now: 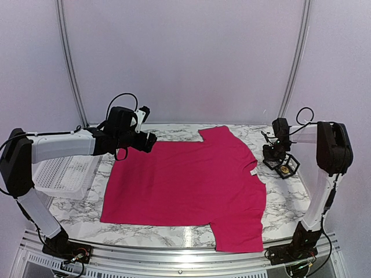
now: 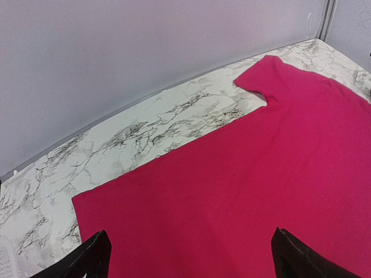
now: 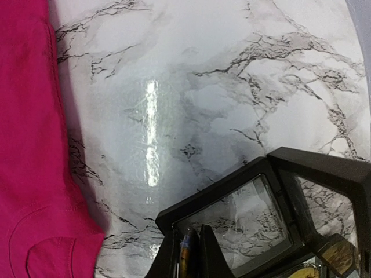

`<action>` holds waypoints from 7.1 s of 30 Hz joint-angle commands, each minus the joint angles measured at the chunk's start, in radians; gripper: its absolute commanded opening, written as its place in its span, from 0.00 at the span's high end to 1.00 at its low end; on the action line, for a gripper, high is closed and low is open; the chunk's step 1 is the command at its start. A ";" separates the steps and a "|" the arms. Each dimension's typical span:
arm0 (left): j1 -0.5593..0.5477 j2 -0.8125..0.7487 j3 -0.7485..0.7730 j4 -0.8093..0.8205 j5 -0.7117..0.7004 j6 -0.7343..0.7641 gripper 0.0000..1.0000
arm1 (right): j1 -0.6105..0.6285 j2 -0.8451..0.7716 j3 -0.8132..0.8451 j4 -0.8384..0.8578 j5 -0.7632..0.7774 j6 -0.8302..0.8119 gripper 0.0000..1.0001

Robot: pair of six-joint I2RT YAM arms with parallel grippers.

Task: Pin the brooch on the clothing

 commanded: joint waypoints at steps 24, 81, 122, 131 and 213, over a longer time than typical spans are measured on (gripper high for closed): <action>-0.005 -0.031 0.039 -0.024 0.133 0.011 0.01 | 0.009 -0.238 0.063 -0.062 -0.172 -0.061 1.00; -0.296 -0.302 0.121 0.305 0.799 -0.132 0.87 | 0.847 -0.525 0.055 0.872 -0.840 0.208 1.00; -0.302 -0.343 -0.011 0.402 0.718 -0.160 1.00 | 0.842 -0.565 0.063 0.781 -0.780 0.134 0.29; -0.303 -0.384 -0.056 0.397 0.684 -0.156 1.00 | 0.784 -0.662 0.109 0.481 -0.768 0.051 0.10; -0.339 -0.284 0.119 0.345 0.783 -0.174 1.00 | 0.878 -0.682 -0.295 1.225 -0.691 0.217 1.00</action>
